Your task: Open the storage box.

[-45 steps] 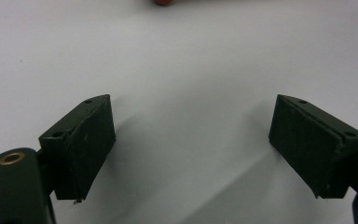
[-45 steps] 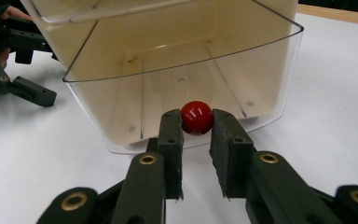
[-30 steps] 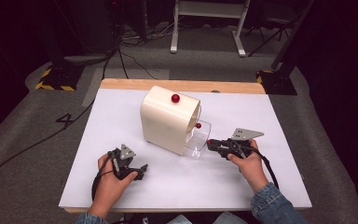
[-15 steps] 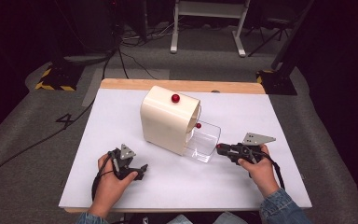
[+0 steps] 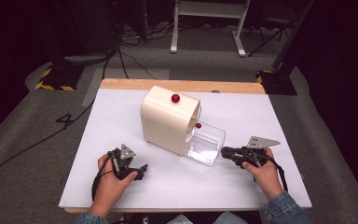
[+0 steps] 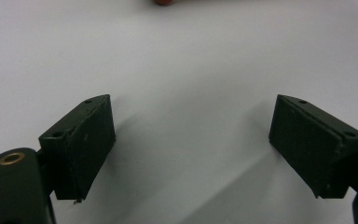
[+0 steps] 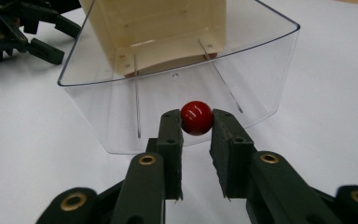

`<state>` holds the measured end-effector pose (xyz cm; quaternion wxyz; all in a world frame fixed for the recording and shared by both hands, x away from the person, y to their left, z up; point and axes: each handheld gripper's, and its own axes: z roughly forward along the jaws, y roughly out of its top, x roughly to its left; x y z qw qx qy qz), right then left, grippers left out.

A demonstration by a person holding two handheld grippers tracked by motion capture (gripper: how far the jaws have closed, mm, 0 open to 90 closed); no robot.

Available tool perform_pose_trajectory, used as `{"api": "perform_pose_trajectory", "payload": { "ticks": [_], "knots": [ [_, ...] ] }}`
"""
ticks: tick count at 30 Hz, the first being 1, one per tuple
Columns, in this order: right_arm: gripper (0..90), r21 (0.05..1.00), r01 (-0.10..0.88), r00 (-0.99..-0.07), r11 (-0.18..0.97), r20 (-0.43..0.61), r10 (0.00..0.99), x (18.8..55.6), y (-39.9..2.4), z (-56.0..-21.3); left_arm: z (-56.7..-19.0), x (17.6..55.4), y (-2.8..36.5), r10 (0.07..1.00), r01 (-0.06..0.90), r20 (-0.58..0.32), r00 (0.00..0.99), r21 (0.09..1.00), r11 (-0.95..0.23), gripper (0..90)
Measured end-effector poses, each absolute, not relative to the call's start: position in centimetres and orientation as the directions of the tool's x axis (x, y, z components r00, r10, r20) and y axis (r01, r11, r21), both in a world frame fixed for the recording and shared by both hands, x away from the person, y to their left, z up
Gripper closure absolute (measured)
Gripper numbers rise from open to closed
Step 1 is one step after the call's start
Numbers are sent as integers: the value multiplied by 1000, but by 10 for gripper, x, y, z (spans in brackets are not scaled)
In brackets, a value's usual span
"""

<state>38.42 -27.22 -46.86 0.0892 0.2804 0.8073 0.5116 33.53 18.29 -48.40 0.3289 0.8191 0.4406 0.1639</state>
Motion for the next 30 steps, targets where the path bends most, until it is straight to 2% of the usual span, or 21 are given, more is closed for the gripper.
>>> {"api": "perform_pose_trajectory", "payload": {
  "ticks": [4,9,21,30],
  "knots": [
    [733,859,383,-817,341,143,559,385,-273,-473,-484,335,183,830,613,-21,558,684,-395,142],
    [627,844,396,-791,361,114,601,384,-277,-472,-484,335,183,829,614,-21,558,682,-396,142],
    [584,878,375,-784,297,130,606,380,-290,-452,-484,335,183,830,615,-21,558,682,-396,142],
    [568,899,320,-819,301,103,564,378,-272,-421,-484,335,183,830,615,-21,558,682,-396,142]
  ]
}}
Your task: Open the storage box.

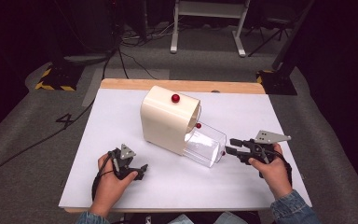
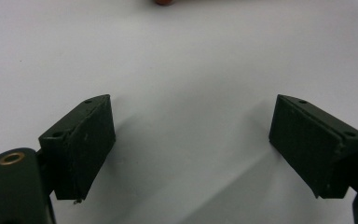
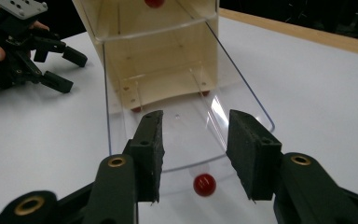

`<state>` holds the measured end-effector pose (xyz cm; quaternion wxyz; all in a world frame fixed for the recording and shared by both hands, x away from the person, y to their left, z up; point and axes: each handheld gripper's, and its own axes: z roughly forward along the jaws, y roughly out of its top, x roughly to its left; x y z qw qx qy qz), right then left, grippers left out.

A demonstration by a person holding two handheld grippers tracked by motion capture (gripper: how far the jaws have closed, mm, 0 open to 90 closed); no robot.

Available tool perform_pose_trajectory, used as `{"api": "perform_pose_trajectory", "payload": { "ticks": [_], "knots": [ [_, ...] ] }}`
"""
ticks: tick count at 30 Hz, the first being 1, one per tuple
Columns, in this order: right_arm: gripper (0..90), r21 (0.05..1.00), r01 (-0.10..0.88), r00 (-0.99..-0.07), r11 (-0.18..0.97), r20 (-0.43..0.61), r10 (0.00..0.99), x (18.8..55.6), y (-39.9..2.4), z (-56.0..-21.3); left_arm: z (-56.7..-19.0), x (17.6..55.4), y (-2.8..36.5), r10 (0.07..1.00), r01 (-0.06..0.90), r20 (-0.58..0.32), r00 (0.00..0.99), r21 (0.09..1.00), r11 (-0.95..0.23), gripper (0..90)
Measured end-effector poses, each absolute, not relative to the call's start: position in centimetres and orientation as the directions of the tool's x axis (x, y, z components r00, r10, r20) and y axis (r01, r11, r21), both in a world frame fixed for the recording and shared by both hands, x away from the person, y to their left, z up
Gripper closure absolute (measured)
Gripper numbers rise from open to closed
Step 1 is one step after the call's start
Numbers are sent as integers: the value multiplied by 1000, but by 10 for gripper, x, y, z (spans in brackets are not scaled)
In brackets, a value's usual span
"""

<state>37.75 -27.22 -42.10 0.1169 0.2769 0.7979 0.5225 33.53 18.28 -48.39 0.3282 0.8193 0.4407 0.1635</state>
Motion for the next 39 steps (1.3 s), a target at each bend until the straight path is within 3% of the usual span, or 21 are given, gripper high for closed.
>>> {"api": "perform_pose_trajectory", "payload": {
  "ticks": [11,23,39],
  "knots": [
    [562,911,267,-862,314,81,500,386,-235,-396,-484,335,183,827,611,-18,562,684,-399,143],
    [570,923,231,-886,306,70,458,405,-200,-390,-484,335,183,827,611,-18,562,683,-400,143],
    [663,949,184,-893,256,53,447,427,-186,-400,-484,335,183,828,611,-20,560,685,-396,143]
  ]
}}
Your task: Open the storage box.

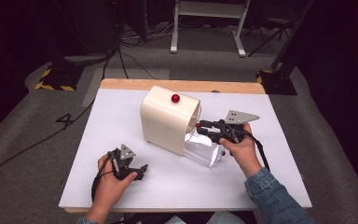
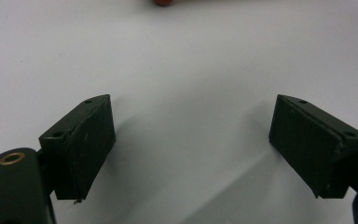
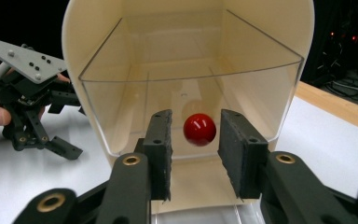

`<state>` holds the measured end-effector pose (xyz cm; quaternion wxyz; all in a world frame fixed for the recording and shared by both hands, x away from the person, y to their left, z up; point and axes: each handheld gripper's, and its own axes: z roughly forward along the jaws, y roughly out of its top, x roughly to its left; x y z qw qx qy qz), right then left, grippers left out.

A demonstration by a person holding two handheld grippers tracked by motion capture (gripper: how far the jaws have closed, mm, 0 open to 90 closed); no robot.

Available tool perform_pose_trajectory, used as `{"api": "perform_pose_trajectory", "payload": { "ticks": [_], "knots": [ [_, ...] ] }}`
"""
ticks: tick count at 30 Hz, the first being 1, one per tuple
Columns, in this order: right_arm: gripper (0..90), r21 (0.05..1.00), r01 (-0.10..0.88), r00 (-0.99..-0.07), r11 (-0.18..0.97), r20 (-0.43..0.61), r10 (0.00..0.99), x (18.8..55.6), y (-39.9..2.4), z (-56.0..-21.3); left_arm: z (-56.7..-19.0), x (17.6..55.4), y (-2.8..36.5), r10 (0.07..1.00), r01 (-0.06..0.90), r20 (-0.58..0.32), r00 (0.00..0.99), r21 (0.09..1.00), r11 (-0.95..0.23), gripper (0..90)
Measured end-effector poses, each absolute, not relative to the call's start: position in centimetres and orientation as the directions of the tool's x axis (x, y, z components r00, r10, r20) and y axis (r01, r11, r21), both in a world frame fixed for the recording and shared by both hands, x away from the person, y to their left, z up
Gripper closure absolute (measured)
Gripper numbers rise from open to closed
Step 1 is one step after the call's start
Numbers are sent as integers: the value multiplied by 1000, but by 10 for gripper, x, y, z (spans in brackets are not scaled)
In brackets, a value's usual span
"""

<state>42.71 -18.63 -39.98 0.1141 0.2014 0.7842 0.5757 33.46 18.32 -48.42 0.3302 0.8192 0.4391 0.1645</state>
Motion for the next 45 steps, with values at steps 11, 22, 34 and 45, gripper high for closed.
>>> {"api": "perform_pose_trajectory", "payload": {
  "ticks": [11,22,34,45],
  "knots": [
    [743,958,176,-896,228,59,441,430,-187,-406,-484,335,183,829,612,-22,559,686,-395,143],
    [744,958,168,-894,231,50,446,423,-193,-403,-484,335,183,827,609,-18,562,686,-399,143],
    [744,960,170,-884,222,49,465,408,-222,-396,-484,335,183,829,613,-22,559,684,-395,143],
    [744,959,175,-880,222,51,472,396,-242,-394,-484,335,183,827,609,-18,562,686,-399,143]
  ]
}}
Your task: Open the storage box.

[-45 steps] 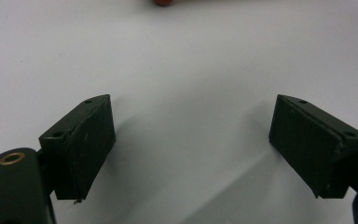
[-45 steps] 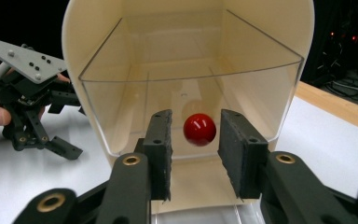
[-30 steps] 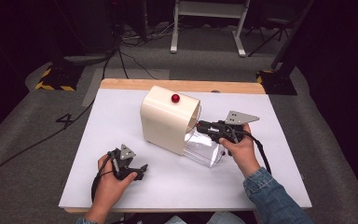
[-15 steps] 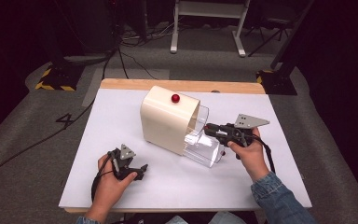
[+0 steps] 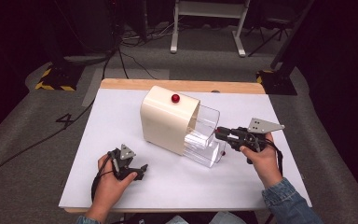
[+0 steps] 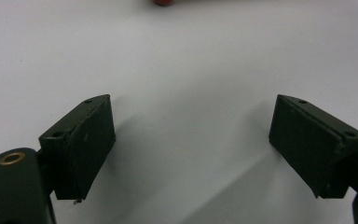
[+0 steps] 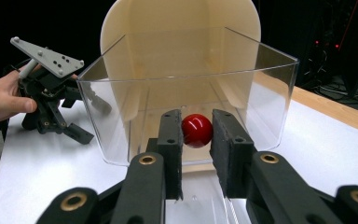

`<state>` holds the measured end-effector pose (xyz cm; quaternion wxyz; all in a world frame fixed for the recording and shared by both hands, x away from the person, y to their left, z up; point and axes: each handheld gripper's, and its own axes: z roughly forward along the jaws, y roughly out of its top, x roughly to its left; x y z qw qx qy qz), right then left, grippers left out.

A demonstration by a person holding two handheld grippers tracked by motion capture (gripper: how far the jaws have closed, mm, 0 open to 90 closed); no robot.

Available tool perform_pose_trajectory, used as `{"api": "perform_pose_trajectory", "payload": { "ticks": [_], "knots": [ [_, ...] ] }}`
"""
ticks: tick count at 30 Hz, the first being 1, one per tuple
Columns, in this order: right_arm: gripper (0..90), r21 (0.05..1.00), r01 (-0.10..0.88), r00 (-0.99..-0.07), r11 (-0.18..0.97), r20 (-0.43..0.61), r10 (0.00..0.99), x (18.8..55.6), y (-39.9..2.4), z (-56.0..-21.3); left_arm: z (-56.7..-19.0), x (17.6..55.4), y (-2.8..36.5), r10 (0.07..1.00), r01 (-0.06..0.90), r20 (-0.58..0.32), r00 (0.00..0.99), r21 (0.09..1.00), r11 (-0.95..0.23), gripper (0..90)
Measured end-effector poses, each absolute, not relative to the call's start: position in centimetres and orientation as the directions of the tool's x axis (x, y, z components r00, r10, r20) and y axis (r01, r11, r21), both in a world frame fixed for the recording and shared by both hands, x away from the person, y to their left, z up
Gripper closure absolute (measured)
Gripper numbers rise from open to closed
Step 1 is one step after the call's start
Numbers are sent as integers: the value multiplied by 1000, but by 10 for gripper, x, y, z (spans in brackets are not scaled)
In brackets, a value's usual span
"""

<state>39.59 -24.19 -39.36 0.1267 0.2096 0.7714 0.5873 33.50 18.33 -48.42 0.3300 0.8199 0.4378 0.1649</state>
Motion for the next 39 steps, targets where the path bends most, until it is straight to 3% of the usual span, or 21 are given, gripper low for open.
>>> {"api": "perform_pose_trajectory", "payload": {
  "ticks": [19,24,31,39],
  "knots": [
    [741,955,194,-877,222,67,476,388,-258,-402,-484,334,183,829,609,-19,559,687,-395,143],
    [714,956,201,-870,215,74,487,391,-256,-404,-484,334,183,831,611,-19,556,687,-393,144],
    [590,947,218,-858,237,70,508,392,-255,-408,-484,334,183,830,611,-19,557,686,-394,144],
    [544,944,226,-849,241,69,524,390,-262,-408,-484,334,183,830,610,-18,557,687,-394,144]
  ]
}}
